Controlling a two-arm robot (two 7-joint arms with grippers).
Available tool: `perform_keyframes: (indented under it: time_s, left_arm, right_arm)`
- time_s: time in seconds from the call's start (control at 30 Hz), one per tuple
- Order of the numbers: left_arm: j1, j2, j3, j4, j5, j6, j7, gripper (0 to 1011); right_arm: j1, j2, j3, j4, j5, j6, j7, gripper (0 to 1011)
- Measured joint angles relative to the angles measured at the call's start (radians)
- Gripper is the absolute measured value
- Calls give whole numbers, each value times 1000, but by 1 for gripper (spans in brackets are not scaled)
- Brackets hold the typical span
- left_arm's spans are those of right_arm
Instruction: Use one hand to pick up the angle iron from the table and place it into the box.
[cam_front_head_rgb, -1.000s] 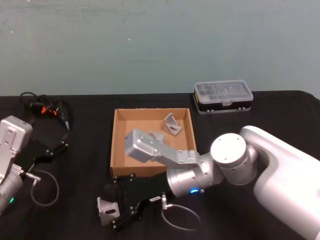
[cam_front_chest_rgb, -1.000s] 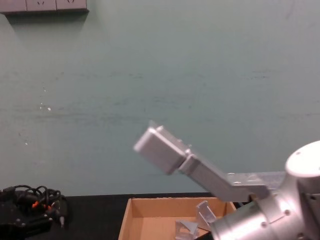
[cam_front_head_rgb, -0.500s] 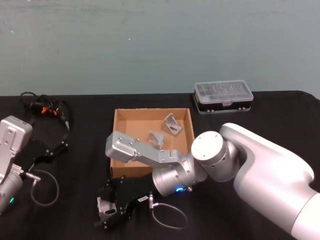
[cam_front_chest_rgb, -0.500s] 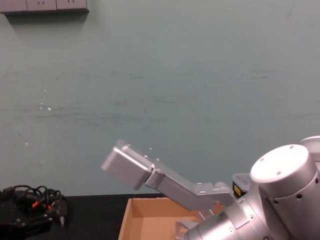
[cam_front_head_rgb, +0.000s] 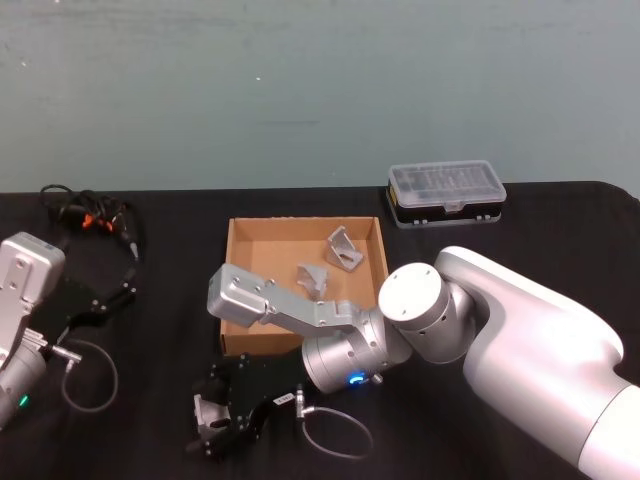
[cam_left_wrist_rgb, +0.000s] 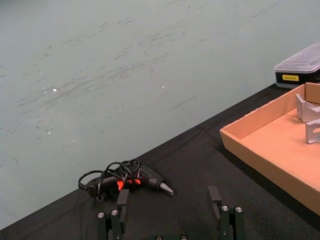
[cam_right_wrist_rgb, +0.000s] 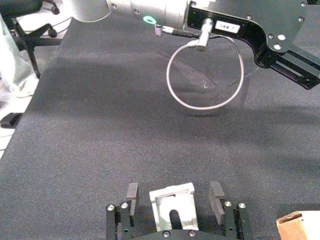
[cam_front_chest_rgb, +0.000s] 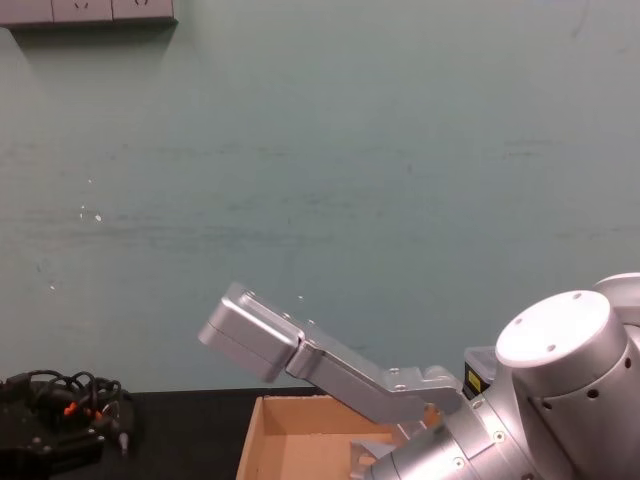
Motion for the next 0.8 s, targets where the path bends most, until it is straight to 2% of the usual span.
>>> perform_keyframes:
  time_s: [0.07,0.1,0.17,0.3,0.33,0.4,0.43,0.53,0.8]
  left_arm:
    - [0,0,0,0,0,0,0,1000]
    - [0,0,0,0,0,0,0,1000]
    - [0,0,0,0,0,0,0,1000]
    - [0,0,0,0,0,0,0,1000]
    - [0,0,0,0,0,0,0,1000]
    - [0,0,0,0,0,0,0,1000]
    - [0,0,0,0,0,0,0,1000]
    - [0,0,0,0,0,0,0,1000]
    - [0,0,0,0,0,0,0,1000]
  right_arm:
    - [0,0,0,-1,0,0,0,844]
    - [0,0,1,-1,0,0,0,844]
    - [0,1,1,-2,0,0,0,760]
    - [-1,1,1,-2,1,0,0,681]
    - [-1,1,1,-2,1,0,0,622]
    - [-1,1,1,-3,1,0,-1,579]
    - [-1,1,1,-3,1,0,-1,518]
    - [-1,2,2,-3,1,0,-1,476]
    - [-2,2,2,-4,1,0,-1,472]
